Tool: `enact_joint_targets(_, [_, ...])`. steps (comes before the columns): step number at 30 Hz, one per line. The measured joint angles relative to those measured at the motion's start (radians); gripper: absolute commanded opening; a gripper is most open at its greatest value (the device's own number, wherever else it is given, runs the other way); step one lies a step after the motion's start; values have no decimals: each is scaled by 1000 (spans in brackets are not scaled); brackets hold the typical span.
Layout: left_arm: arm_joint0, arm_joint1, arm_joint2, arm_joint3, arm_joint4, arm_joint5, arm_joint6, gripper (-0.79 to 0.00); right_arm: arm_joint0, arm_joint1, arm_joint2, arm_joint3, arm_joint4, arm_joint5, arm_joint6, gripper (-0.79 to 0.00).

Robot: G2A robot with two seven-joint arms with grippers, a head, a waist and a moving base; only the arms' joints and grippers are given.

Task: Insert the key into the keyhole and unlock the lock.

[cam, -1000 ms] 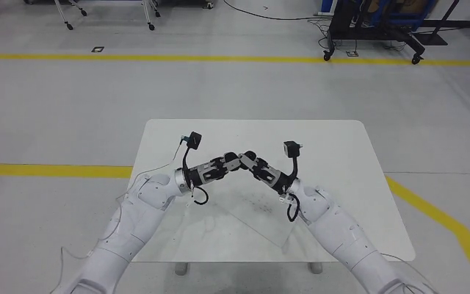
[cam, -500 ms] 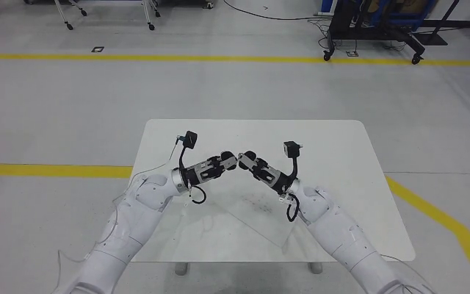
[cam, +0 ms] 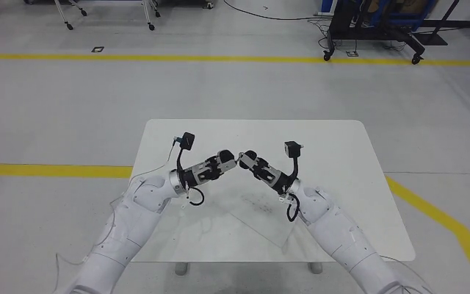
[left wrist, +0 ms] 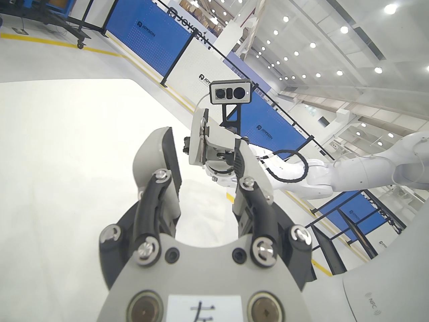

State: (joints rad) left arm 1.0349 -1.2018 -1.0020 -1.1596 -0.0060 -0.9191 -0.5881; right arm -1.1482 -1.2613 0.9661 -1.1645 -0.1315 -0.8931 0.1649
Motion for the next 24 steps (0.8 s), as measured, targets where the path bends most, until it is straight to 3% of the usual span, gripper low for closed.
enact_joint_targets(6, [-10, -3, 17, 11, -24, -5, -18, -585, -2, -3, 4, 0, 1, -2, 7, -785])
enact_joint_targets(9, [-16, -4, 23, 18, -32, -7, -22, -702, -2, -4, 5, 0, 0, -1, 10, -785])
enact_joint_targets(10, [-17, -5, 25, 19, -35, -8, -24, -782, -3, -5, 6, 0, 0, -1, 10, -785])
enact_joint_targets(23, [-30, -7, 36, 35, -32, -12, -23, -785, -7, -9, 13, 0, -18, -11, 28, -785])
enact_joint_targets(24, [-30, -6, 35, 35, -32, -13, -22, -785, -7, -10, 14, 0, -21, -11, 28, -628])
